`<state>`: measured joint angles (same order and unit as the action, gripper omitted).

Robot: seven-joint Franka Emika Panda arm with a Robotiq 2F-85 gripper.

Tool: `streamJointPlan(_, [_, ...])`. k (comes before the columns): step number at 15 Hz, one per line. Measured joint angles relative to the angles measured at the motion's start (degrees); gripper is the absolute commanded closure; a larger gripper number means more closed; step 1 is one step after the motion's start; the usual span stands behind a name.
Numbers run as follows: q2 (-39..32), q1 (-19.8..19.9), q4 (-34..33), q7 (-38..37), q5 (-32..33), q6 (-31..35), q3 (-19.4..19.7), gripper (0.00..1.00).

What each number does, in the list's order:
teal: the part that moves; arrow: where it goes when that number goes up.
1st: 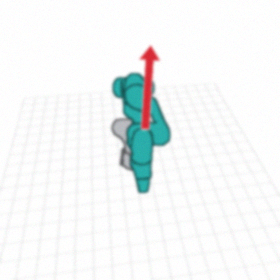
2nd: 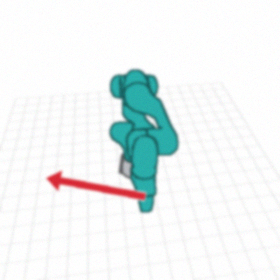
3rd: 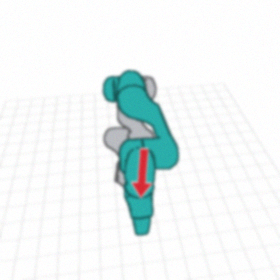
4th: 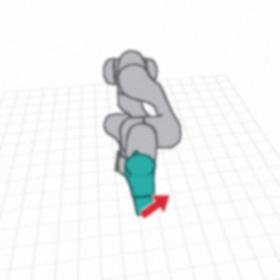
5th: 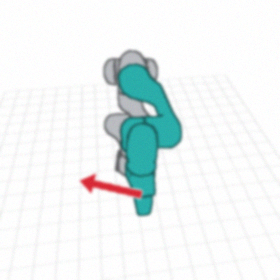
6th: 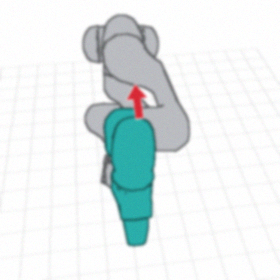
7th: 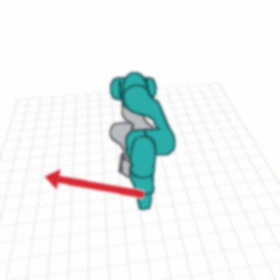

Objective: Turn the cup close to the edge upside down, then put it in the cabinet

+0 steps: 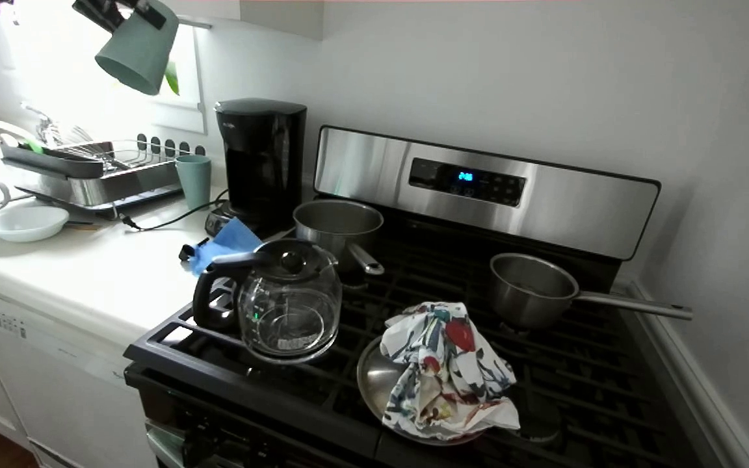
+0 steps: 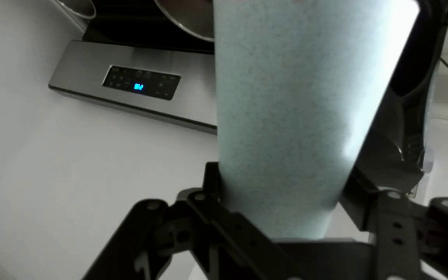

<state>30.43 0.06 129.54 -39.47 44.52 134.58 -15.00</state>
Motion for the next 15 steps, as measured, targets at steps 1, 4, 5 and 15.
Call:
streamJointPlan(1, [0.67, 0.07, -0.16, 0.0, 0.62, 0.91, 0.0, 0.5])
streamJointPlan(4, [2.06, 0.81, -1.05, -0.2, 3.59, 5.37, 0.0, 0.5])
streamJointPlan(5, [2.35, 1.38, -1.33, -0.75, 5.11, 7.62, 0.0, 0.5])
streamJointPlan(15, [2.44, 7.54, -3.88, -10.55, 17.57, 25.85, -0.7, 0.25])
